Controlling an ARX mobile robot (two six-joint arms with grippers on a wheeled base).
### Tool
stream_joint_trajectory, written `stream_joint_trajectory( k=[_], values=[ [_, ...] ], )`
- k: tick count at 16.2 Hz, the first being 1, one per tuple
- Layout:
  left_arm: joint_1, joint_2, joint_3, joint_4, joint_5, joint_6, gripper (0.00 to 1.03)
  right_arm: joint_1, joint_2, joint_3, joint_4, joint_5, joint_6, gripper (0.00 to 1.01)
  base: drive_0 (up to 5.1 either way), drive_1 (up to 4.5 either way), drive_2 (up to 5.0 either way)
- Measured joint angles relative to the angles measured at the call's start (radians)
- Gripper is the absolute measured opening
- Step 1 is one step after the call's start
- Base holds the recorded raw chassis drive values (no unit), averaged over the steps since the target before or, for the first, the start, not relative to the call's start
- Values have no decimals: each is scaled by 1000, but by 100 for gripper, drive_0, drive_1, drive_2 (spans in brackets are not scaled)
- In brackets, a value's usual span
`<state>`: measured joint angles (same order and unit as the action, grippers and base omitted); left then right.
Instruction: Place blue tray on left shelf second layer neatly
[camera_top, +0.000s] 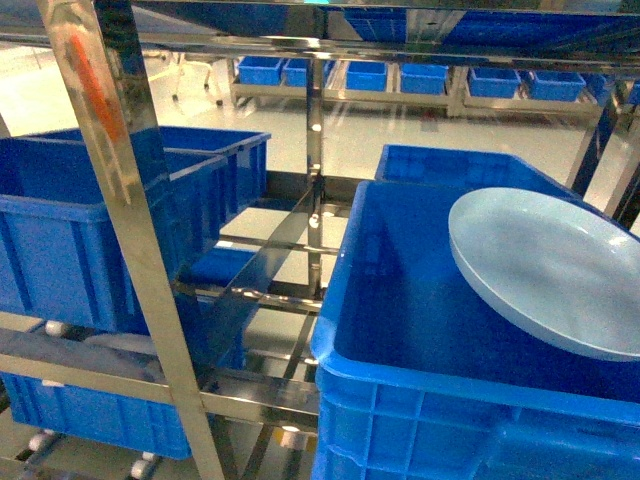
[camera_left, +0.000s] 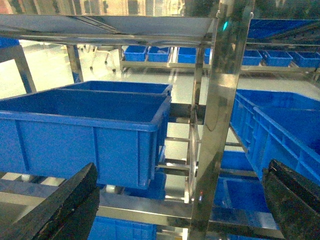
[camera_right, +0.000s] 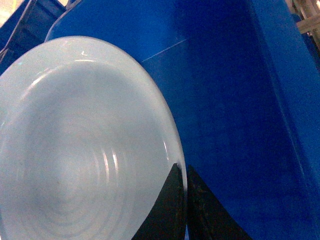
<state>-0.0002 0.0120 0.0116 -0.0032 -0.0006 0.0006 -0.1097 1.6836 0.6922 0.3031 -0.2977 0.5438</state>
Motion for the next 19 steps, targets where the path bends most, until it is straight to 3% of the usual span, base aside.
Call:
stream_joint_trajectory(
  k=[4,8,13,14,17,19],
  values=[
    [0,0,0,0,0,0,98,5,37,51,17,30,0,2,0,0,0],
    [0,0,0,0,0,0,98,4,37,61,37,23,3,43,0,0,0],
    [0,0,0,0,0,0,98,7,-104,-3,10,-76,10,96,0,0,0],
    [0,0,0,0,0,0,98,12,-159,-29,-21,-93,18,100,0,0,0],
    [0,0,0,0,0,0,98,71,-349,-108,-162,-154,55,98,0,0,0],
    [0,0,0,0,0,0,98,113,-470,-139,-223,-168,66,98,0,0,0]
  ],
)
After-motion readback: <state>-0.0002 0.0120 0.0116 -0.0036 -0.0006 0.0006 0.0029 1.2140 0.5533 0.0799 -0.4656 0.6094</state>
